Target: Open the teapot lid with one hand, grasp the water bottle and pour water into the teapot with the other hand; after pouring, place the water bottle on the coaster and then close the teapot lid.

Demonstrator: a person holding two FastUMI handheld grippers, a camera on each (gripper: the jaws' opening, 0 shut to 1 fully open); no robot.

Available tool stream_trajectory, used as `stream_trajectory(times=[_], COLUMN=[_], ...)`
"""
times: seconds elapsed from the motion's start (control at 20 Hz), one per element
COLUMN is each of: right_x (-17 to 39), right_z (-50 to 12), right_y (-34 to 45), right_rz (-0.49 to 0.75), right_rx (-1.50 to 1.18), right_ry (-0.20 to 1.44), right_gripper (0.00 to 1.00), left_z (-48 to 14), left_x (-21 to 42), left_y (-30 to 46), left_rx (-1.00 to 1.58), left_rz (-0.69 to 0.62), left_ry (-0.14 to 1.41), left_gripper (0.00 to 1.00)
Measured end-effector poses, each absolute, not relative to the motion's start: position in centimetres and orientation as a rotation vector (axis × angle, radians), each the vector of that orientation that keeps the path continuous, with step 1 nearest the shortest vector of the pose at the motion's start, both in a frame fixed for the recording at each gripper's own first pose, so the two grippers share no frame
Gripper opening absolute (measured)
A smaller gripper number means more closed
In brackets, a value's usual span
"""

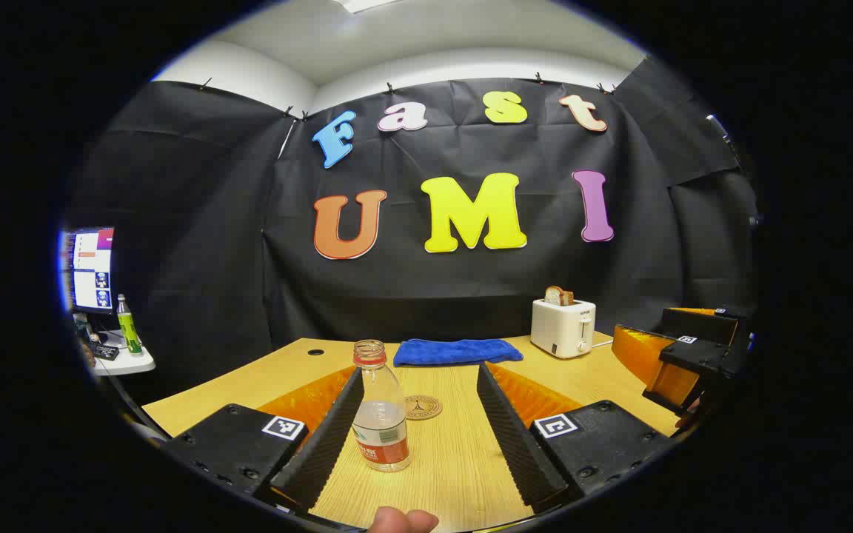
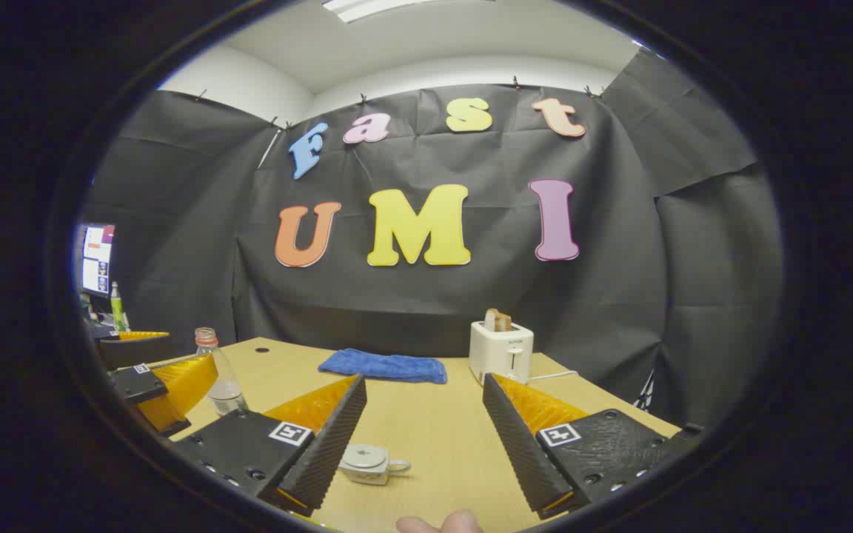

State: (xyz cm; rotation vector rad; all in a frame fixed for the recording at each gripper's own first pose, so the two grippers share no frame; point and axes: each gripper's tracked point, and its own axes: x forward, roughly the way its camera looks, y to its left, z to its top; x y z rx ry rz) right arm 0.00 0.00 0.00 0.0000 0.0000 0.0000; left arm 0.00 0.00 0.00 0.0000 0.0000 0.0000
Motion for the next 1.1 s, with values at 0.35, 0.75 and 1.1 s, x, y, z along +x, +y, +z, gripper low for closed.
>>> stream_trajectory(times=[0.35,0.75,1.1], right_x=[-0.1,0.1,1.1], right_z=[-0.1,-0.9,-4.1], right_y=[0.5,0.5,2.1], right_rz=[0.002,0.01,0.051], right_rx=[0.009,0.006,0.015], right_ry=[0.001,0.01,0.06], right_gripper=[0.95,0.95,0.95], left_z=[0.0,-0.2,0.4], left_x=[0.0,0.2,0.0], left_y=[0.6,0.6,1.0], left_rx=[-0.015,-0.015,-0.008], left_rz=[0.013,0.011,0.019], left_ry=[-0.003,0.001,-0.014], left_gripper=[0.97,0.96,0.96])
